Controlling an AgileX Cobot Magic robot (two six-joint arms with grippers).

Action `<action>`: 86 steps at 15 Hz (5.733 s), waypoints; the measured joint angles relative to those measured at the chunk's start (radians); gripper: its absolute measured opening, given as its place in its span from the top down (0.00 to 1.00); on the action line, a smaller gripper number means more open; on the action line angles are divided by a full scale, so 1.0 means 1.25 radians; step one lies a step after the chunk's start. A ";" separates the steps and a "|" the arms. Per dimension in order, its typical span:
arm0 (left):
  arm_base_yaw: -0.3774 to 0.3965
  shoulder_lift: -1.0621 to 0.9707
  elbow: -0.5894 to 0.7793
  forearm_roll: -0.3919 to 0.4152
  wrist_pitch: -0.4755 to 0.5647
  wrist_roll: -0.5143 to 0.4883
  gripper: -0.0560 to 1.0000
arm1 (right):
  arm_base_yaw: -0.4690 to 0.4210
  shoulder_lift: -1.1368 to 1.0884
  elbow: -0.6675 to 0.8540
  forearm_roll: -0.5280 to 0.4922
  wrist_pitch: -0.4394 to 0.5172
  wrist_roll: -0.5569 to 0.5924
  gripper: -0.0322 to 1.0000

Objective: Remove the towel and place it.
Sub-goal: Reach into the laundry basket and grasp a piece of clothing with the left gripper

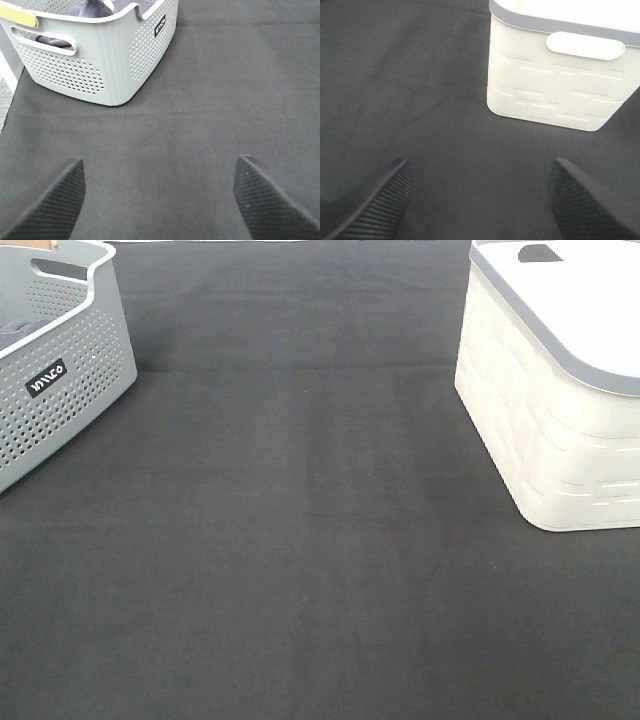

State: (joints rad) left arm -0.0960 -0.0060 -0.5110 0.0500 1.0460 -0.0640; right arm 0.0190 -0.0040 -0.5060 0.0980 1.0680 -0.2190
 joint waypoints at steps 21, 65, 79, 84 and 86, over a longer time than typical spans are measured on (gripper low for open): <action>0.000 0.000 0.000 0.000 0.000 0.001 0.23 | 0.000 0.000 0.000 0.000 0.000 0.006 0.24; 0.000 0.974 -0.747 0.468 -0.034 -0.598 0.23 | 0.000 0.000 0.000 0.000 0.000 0.006 0.24; 0.196 1.508 -0.987 0.280 -0.271 -0.693 0.23 | 0.000 0.000 0.000 0.000 0.000 0.025 0.24; 0.202 1.631 -0.987 0.190 -0.386 -0.708 0.23 | 0.000 0.000 0.000 0.000 -0.001 0.027 0.24; 0.202 1.673 -0.987 0.150 -0.421 -0.710 0.23 | 0.000 0.000 0.000 0.001 -0.001 0.028 0.24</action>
State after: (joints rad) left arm 0.1560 2.0850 -1.7450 0.2380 0.5200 -0.9510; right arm 0.0190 -0.0040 -0.5060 0.0990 1.0670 -0.1840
